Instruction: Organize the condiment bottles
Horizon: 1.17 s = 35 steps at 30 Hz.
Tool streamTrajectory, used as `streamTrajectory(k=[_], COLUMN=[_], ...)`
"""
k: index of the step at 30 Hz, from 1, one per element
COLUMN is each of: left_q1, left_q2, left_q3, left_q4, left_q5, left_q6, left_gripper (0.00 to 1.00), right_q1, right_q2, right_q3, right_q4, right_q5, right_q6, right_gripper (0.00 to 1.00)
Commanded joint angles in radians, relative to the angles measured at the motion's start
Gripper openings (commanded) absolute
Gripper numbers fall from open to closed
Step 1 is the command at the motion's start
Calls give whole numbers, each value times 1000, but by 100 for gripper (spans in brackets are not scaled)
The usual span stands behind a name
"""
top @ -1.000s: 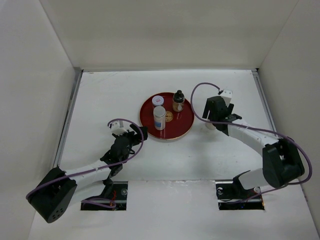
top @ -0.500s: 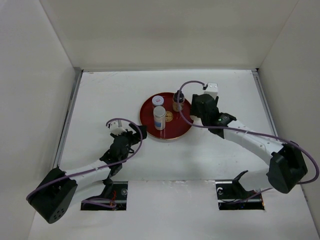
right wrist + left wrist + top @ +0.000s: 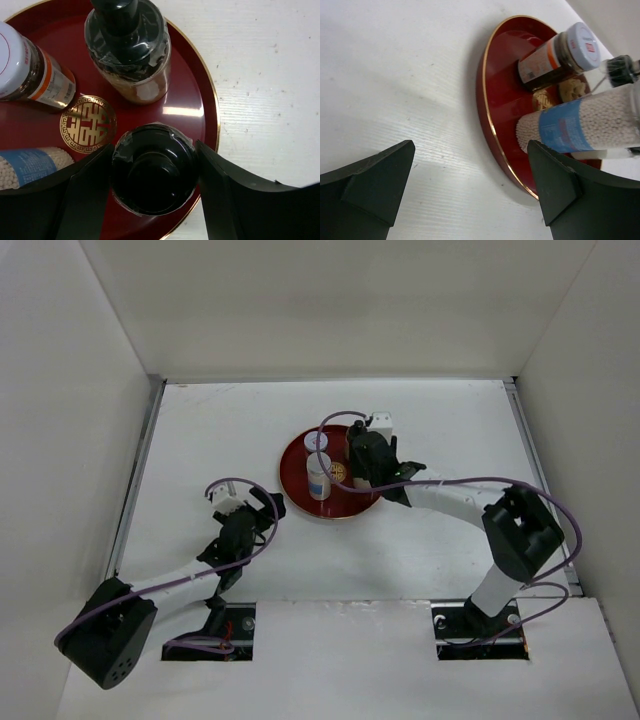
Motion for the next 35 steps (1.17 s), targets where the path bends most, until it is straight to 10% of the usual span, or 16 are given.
streamTrajectory(k=[1, 6, 24, 35], left_q1=[10, 11, -15, -10], left_q2=[-16, -8, 33, -1], left_q3=[36, 59, 145, 221], left_q4=[-57, -100, -195, -336], left_q5=[-39, -38, -56, -96], left_q6=[-55, -63, -44, 11], left_gripper=[100, 100, 100, 100], right_q1=[18, 35, -95, -100], right_q2=[-20, -91, -755, -886], right_q3=[60, 35, -541, -664], right_q4=[99, 96, 141, 127], right_q5=[3, 16, 168, 148], right_q6=[10, 2, 120, 178], right_gripper=[65, 100, 100, 100])
